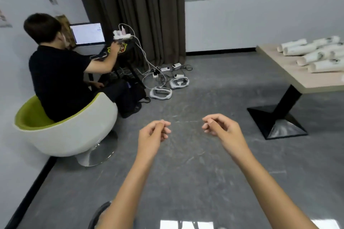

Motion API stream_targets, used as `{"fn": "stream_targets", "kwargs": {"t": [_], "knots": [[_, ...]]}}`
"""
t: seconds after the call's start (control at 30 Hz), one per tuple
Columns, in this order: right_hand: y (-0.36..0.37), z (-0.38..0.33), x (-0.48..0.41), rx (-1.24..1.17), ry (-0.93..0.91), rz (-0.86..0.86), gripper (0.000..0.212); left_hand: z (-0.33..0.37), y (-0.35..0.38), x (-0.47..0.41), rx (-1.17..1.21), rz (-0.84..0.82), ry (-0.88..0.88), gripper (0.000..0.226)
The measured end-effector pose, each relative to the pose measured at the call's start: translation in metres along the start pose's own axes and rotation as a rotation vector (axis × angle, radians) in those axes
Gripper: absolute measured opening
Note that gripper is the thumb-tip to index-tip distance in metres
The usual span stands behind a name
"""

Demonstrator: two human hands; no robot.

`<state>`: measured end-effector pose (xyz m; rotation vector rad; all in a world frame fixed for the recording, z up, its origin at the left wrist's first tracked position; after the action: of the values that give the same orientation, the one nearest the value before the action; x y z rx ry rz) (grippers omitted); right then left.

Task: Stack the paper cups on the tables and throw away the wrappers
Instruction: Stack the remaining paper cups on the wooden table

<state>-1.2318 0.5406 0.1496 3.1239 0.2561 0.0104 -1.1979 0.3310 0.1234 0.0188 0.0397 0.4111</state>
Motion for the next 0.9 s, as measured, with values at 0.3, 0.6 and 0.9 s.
{"fn": "stream_targets", "kwargs": {"t": [0.3, 0.6, 0.9], "knots": [[-0.184, -0.015, -0.062, 0.014, -0.029, 0.265, 0.017, 0.011, 0.23, -0.06, 0.085, -0.294, 0.07, 0.035], [-0.304, -0.011, -0.124, 0.023, 0.009, 0.453, 0.015, -0.004, 0.363, -0.132, 0.09, -0.444, 0.04, 0.035], [-0.376, 0.002, -0.24, 0.046, 0.06, 0.653, 0.015, -0.02, 0.491, -0.261, 0.062, -0.656, 0.064, 0.035]]}}
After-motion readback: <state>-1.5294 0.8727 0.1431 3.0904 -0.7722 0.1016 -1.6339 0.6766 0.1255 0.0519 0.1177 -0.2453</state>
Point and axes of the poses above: each hand's wrist, its own x-axis away from the middle knuckle, its own y-axis out of the palm, z = x × y, the point moved 7 cm from there along -x, towards the middle knuckle, and after that the axes turned 6 degrees about y, right-handed, at the moved point
